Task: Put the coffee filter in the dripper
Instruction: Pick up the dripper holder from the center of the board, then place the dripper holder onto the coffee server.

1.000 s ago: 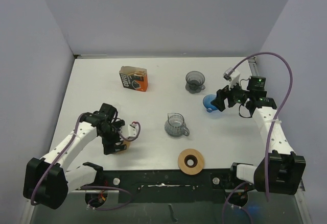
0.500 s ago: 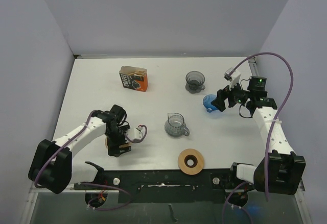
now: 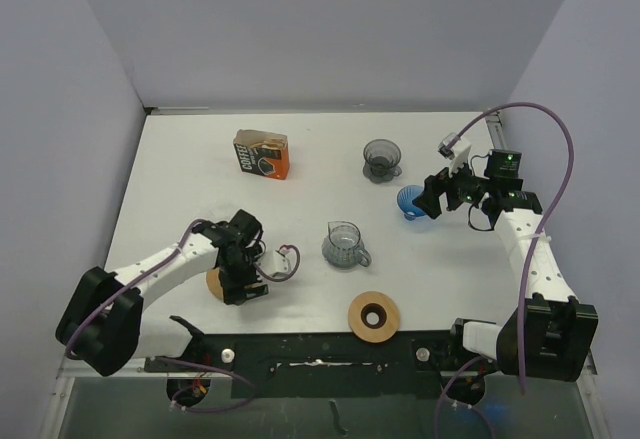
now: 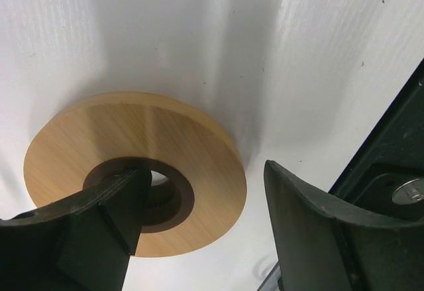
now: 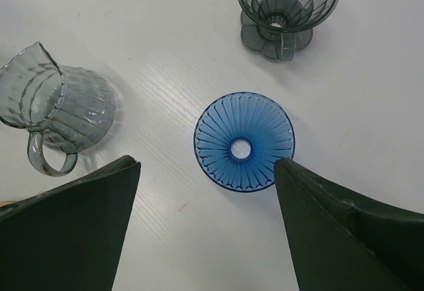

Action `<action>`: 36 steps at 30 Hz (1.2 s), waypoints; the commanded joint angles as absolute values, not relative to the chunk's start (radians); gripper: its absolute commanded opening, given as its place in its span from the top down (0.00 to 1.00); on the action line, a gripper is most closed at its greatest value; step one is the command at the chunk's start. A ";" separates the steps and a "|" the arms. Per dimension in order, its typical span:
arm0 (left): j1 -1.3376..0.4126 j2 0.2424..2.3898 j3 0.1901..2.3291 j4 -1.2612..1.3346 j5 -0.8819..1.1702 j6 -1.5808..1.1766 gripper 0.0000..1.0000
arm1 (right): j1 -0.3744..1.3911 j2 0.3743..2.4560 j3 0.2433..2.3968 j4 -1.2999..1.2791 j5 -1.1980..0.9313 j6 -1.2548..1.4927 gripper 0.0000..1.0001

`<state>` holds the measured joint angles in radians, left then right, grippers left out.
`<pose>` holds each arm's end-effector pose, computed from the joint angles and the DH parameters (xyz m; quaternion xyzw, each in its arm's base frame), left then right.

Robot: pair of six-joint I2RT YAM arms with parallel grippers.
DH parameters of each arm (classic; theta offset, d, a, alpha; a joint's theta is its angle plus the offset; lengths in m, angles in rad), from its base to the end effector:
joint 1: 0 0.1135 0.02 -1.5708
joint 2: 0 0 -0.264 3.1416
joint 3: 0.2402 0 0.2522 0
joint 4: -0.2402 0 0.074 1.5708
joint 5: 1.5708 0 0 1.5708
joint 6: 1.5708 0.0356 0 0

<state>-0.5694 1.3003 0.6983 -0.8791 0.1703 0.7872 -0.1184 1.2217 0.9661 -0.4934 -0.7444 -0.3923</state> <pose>0.1611 -0.1103 0.1700 0.6275 0.7726 -0.0796 0.0536 0.2563 -0.0062 0.2895 -0.2605 0.8262 0.2286 0.4442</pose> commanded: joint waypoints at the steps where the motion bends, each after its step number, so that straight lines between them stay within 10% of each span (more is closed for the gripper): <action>1: -0.588 1.305 0.689 -0.806 0.147 0.727 0.34 | -0.127 1.223 0.971 -0.454 -0.758 -0.402 0.15; 19: -0.596 1.213 0.757 -0.876 0.185 0.708 0.69 | -0.129 1.233 0.969 -0.453 -0.744 -0.404 0.14; 36: -0.722 1.405 1.363 -0.935 0.439 0.827 0.74 | -0.217 1.213 0.965 -0.449 -0.760 -0.405 0.13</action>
<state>-0.6495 1.3445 1.2324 -0.9508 0.3447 0.7807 -0.2043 1.2369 0.9646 -0.4919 -0.7376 -0.3927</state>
